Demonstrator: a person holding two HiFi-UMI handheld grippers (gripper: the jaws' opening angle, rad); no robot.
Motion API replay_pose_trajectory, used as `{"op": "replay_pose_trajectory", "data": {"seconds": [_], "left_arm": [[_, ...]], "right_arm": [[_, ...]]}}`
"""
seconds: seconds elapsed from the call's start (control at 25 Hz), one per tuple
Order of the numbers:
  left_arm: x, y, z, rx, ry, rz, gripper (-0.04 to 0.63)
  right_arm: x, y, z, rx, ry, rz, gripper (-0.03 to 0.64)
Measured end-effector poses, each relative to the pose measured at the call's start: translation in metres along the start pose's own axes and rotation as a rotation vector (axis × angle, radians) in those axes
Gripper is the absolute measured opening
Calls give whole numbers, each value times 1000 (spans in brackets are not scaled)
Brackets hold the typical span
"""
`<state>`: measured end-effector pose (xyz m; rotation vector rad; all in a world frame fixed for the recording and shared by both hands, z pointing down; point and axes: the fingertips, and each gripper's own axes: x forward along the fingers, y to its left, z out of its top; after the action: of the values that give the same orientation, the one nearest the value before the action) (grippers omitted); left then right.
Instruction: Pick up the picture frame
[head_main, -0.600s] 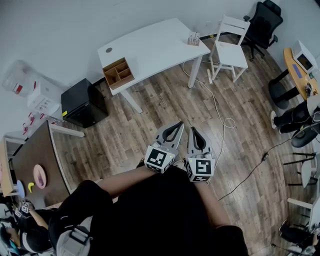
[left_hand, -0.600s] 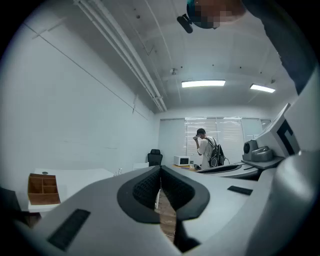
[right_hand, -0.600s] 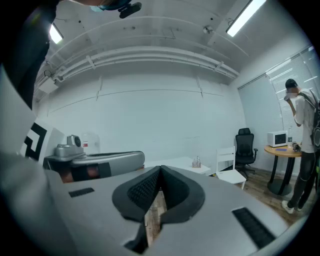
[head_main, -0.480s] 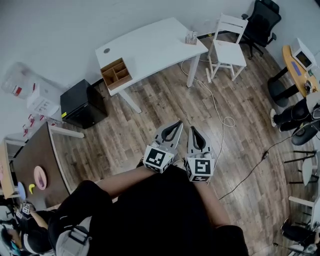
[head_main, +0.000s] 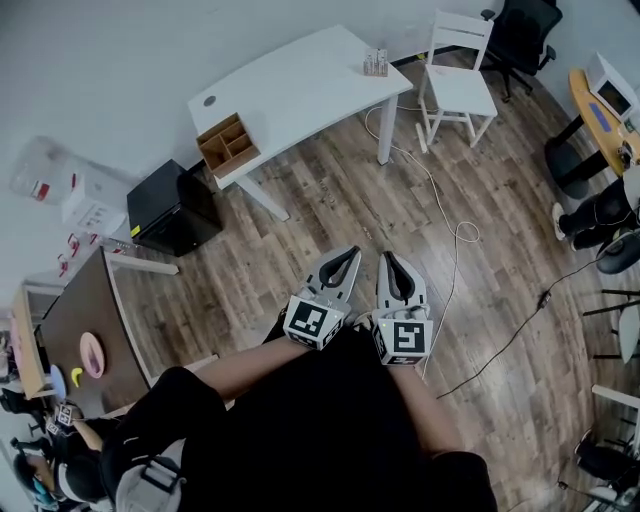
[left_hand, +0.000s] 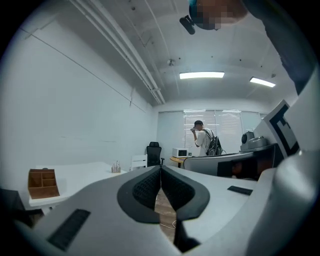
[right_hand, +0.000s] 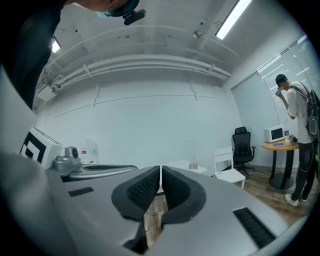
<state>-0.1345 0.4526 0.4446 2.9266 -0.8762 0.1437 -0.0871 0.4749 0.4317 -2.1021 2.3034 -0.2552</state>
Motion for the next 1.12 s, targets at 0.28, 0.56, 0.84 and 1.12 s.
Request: {"op": "replay_pose_trajectory", "data": {"seconds": [0.28, 0.56, 0.84, 1.12], "left_arm": [[18, 5, -9, -32, 28, -7, 15], [72, 2, -9, -45, 21, -80, 15], [143, 27, -13, -120, 19, -119, 15], [223, 98, -3, -186, 30, -98, 15]], "right_arm": [[11, -12, -16, 23, 41, -12, 35], [38, -57, -21, 25, 80, -82, 35], [93, -105, -22, 3, 142, -123, 35], [180, -156, 2, -33, 148, -182, 35]]}}
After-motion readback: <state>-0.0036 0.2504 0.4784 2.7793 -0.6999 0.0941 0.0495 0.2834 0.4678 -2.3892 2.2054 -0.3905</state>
